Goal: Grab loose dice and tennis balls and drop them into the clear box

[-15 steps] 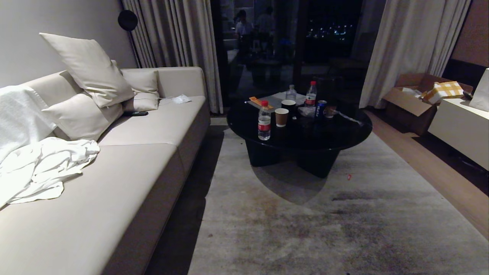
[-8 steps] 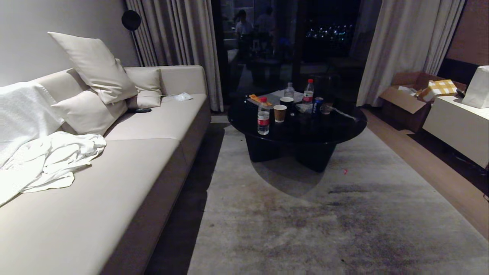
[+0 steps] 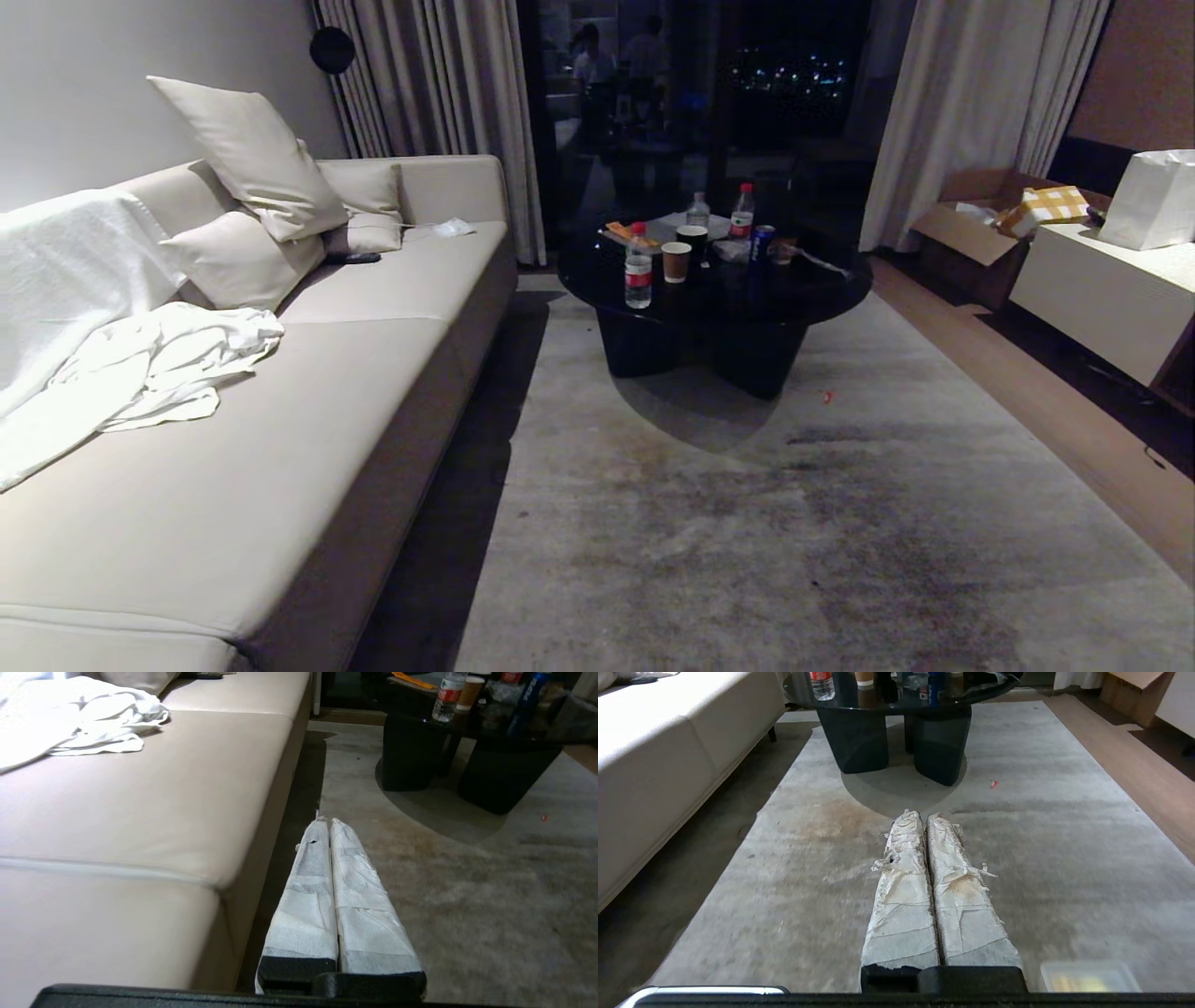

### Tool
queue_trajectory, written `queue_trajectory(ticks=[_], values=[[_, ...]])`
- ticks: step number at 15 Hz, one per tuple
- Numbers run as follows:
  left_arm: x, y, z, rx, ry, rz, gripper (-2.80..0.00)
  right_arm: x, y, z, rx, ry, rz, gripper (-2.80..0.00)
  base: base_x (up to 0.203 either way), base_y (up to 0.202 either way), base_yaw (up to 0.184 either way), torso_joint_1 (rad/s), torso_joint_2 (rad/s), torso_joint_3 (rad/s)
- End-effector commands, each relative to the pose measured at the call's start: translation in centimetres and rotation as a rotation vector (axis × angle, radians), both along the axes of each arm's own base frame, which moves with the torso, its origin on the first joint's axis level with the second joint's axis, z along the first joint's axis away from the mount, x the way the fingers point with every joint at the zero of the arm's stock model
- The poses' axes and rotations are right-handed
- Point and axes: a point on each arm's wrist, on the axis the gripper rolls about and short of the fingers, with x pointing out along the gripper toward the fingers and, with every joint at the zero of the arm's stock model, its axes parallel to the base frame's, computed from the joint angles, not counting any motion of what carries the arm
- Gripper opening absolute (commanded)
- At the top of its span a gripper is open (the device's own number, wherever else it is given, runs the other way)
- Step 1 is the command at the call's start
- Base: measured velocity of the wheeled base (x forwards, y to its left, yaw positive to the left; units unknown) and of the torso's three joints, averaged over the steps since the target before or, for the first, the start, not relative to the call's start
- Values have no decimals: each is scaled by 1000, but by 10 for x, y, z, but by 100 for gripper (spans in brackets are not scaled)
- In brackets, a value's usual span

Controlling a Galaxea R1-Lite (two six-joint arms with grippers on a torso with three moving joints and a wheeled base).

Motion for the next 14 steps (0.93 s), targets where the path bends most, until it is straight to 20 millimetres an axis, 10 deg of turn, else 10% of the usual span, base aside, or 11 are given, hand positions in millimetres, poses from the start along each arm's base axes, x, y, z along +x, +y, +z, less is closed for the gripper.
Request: queue_trajectory(ticks=[1,14], values=[[0,0,0,17,2,-2,-280,1,0,-2,-1,10,0,-280,-182,0,-1,2,0,2],[0,0,0,6,3,-2,-280,1,0,-2,0,10,3,-280,-146,0,0,2,1,3]])
